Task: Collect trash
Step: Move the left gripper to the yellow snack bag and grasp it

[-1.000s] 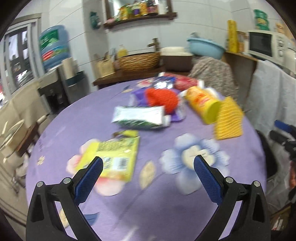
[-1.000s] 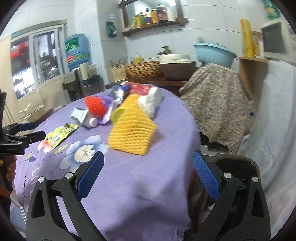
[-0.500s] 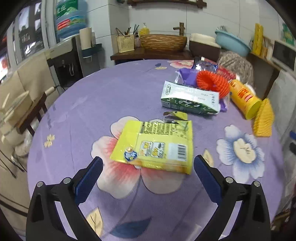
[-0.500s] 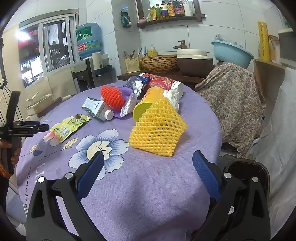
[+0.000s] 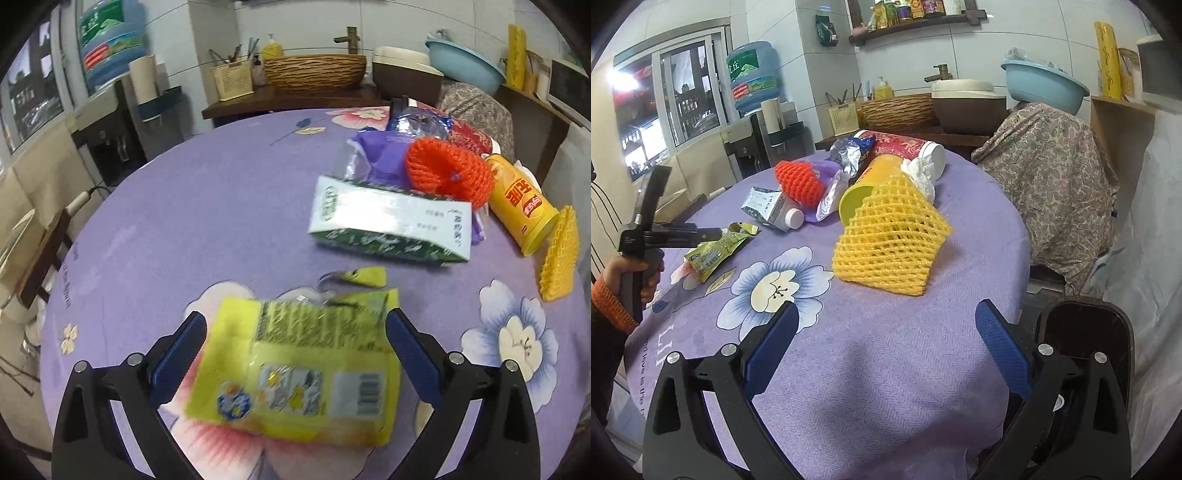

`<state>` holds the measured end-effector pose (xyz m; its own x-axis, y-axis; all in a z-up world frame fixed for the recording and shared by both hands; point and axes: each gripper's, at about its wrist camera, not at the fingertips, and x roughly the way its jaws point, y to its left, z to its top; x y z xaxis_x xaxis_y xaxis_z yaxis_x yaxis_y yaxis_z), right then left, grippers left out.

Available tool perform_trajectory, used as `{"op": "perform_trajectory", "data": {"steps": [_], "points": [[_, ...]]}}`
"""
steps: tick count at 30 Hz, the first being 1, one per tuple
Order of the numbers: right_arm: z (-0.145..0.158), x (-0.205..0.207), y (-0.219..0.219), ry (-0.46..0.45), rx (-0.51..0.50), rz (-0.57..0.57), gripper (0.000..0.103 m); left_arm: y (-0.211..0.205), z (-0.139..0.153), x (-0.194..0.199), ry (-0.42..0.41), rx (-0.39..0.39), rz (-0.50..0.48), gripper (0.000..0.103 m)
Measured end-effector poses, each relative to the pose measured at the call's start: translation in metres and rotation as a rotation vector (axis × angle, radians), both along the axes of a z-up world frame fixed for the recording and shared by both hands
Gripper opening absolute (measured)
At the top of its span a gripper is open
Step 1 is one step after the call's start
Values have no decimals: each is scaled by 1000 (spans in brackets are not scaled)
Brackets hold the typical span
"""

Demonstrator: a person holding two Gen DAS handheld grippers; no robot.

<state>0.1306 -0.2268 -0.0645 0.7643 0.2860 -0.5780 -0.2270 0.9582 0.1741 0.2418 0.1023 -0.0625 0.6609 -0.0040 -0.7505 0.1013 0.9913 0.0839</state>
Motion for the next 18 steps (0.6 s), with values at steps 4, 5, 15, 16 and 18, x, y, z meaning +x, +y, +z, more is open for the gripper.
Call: {"op": "perform_trajectory", "data": {"steps": [4,5,15,16,18], "points": [[-2,0,1,5,-7,1,95,-7,-1,20,22,-27,-7,81],[-2,0,1,7,-8,0,95,-8,-3,24,35,-19,-6,75],[0,10,0,6,-19,6,95,-16,-12,19,58,-56,-19,2],[2,12,0,0,-18,9,95,-16,-10,14,50,-69,-23,2],[5,19,0,-10,-8,15,95,-16,-6,7,33,-82,-23,2]]}}
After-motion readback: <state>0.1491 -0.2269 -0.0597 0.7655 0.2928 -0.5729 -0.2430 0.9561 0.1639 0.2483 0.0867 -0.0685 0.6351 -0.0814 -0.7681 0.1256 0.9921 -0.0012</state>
